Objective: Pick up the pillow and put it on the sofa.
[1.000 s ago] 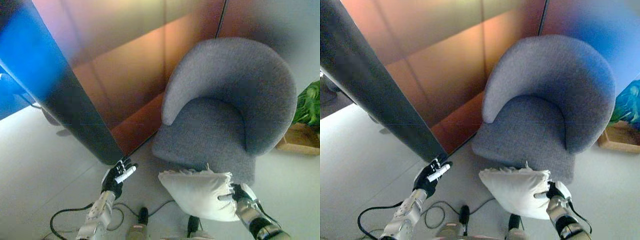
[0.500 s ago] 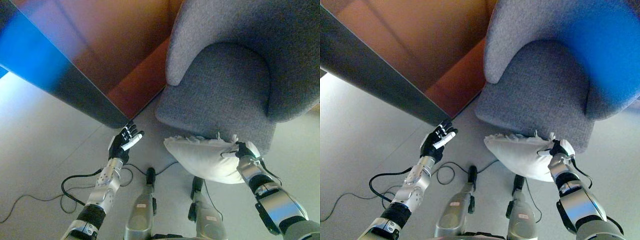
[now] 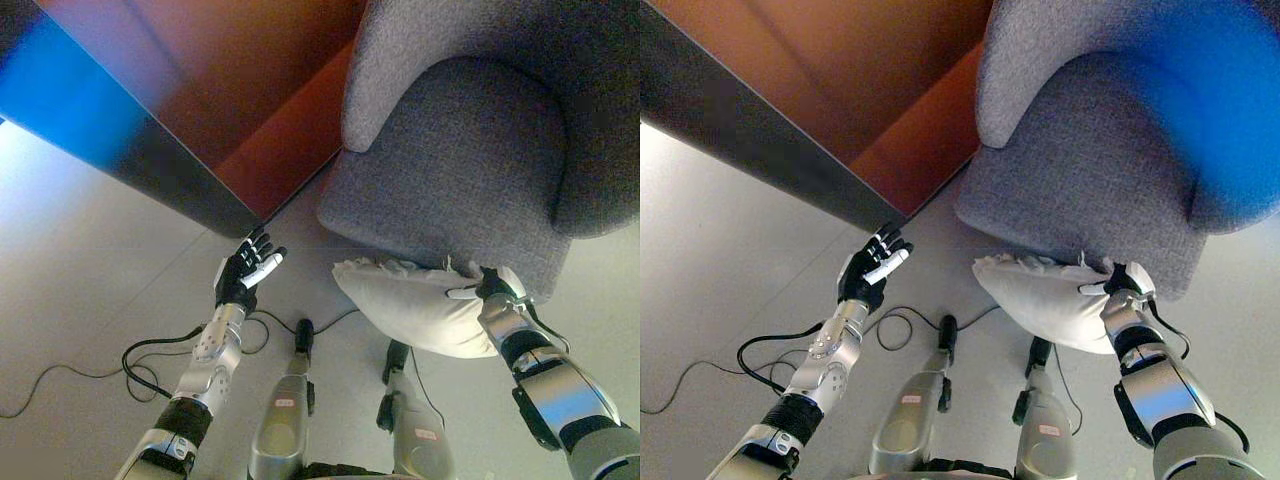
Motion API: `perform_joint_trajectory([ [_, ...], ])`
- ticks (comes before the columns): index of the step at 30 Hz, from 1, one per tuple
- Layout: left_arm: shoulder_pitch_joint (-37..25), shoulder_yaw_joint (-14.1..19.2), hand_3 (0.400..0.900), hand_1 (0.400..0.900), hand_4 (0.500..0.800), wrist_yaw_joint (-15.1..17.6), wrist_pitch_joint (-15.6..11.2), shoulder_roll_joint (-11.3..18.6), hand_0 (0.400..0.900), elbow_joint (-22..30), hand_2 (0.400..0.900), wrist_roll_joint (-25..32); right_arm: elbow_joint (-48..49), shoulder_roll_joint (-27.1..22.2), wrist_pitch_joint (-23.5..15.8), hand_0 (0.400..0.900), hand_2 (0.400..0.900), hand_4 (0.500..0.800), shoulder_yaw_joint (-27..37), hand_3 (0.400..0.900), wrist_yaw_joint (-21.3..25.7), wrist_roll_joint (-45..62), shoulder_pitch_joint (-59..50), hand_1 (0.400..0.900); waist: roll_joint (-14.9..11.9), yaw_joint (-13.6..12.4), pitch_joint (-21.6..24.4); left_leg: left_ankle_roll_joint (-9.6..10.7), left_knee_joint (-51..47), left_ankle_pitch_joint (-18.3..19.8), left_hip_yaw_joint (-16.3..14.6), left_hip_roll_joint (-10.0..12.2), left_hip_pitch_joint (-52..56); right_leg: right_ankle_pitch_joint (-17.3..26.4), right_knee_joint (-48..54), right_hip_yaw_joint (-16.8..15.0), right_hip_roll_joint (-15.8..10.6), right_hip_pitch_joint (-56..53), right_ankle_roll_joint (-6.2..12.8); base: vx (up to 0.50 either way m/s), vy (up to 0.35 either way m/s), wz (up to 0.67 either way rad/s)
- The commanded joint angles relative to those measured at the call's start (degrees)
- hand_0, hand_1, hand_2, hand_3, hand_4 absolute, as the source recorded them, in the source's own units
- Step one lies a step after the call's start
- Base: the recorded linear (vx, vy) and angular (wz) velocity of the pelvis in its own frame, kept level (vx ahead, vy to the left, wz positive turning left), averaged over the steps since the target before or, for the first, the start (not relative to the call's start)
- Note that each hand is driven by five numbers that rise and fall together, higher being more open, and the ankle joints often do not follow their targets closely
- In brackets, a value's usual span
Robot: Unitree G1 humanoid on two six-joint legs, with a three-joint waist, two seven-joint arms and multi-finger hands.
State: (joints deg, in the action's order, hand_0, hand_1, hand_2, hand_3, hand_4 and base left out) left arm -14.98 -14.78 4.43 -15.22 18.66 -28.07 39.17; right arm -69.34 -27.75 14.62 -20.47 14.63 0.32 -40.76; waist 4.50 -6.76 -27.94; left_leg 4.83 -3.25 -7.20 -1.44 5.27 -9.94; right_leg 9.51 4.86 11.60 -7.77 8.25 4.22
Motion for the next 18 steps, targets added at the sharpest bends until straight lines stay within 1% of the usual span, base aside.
perform_joint_trajectory([
  [1,-3.05,-1.72,0.9,0.9,0.8,0.32,-6.38,3.55,0.9,9.01,0.9,1.21,-1.07,-5.12,0.54,0.9,0.9,0.8,-3.19,0.9,-0.5,-0.1,-6.18,0.9,-2.56,-1.7,-1.19,1.07,5.83,3.86,3.49,1.37,-2.51,0.12,-5.35,-4.29,-8.22,3.83,7.17,-0.03,-0.007,0.01],
  [3,-3.24,-1.59,0.9,0.9,0.8,0.3,-6.35,3.57,0.9,9.21,0.9,1.15,-1.27,-5.1,0.37,0.9,0.9,0.8,-3.61,0.9,-2.91,-0.51,-6.87,0.9,-2.46,-1.76,-1.55,1.07,5.72,3.82,3.5,1.26,-2.61,0.2,-5.23,-4.29,-8.19,4.0,7.1,0.0,0.0,0.0],
  [6,-3.76,-1.4,0.9,0.9,0.8,0.11,-6.44,3.68,0.9,8.76,0.9,1.2,-1.9,-5.33,0.73,0.9,0.9,0.8,-5.21,0.9,-7.74,-1.95,-7.82,0.9,-2.46,-1.85,-1.84,1.15,5.6,3.73,3.4,1.2,-2.81,0.33,-5.14,-4.13,-8.16,4.37,7.0,0.0,0.003,-0.01],
  [8,-3.82,-1.39,0.9,0.9,0.8,0.14,-6.55,3.58,0.9,8.7,0.9,1.06,-2.3,-5.27,0.97,0.9,0.9,0.8,-5.99,0.9,-9.15,-2.25,-8.0,0.9,-2.52,-1.93,-1.84,1.13,5.44,3.66,3.32,1.11,-2.83,0.29,-5.09,-4.05,-8.13,4.43,6.94,0.0,0.0,0.0],
  [9,-3.89,-1.39,0.9,0.9,0.8,0.21,-6.51,3.48,0.9,8.79,0.9,0.9,-2.64,-5.26,0.88,0.871,0.871,0.782,-6.26,0.871,-9.51,-2.55,-8.02,0.871,-2.52,-1.97,-1.84,1.11,5.3,3.61,3.34,1.04,-2.78,0.31,-5.1,-4.0,-8.13,4.49,6.92,0.0,0.0,0.0],
  [10,-3.95,-1.37,0.9,0.9,0.8,0.29,-6.47,3.46,0.9,8.87,0.9,0.88,-2.81,-5.22,0.84,0.635,0.635,0.641,-6.41,0.635,-9.4,-2.56,-8.08,0.635,-2.53,-1.99,-1.85,1.1,5.26,3.58,3.34,1.03,-2.77,0.33,-5.14,-3.94,-8.14,4.53,6.91,0.0,0.0,0.0],
  [11,-3.97,-1.29,0.9,0.9,0.8,0.37,-6.42,3.26,0.9,8.91,0.9,0.67,-2.96,-5.26,0.74,0.512,0.512,0.567,-6.21,0.512,-9.7,-2.98,-8.12,0.512,-2.53,-1.98,-1.85,1.1,5.11,3.58,3.25,0.99,-2.58,0.35,-5.11,-3.85,-8.17,4.46,6.9,0.0,0.0,0.0],
  [12,-3.92,-1.22,0.9,0.9,0.8,0.41,-6.33,3.24,0.9,9.07,0.9,0.61,-2.99,-5.24,0.63,0.4,0.4,0.5,-6.15,0.4,-9.78,-3.18,-8.06,0.4,-2.51,-2.0,-1.85,1.1,5.03,3.56,3.22,0.98,-2.53,0.36,-5.07,-3.83,-8.17,4.43,6.89,0.0,0.0,0.0],
  [18,-4.22,-1.43,0.9,0.9,0.8,0.69,-6.35,2.94,0.9,9.14,0.9,0.55,-3.2,-5.85,0.78,0.4,0.4,0.5,-5.7,0.4,-9.88,-3.54,-8.71,0.4,-2.44,-1.91,-1.85,1.04,5.13,3.55,3.08,0.73,-2.53,0.45,-5.5,-3.78,-8.37,4.86,6.92,0.0,0.0,0.0],
])
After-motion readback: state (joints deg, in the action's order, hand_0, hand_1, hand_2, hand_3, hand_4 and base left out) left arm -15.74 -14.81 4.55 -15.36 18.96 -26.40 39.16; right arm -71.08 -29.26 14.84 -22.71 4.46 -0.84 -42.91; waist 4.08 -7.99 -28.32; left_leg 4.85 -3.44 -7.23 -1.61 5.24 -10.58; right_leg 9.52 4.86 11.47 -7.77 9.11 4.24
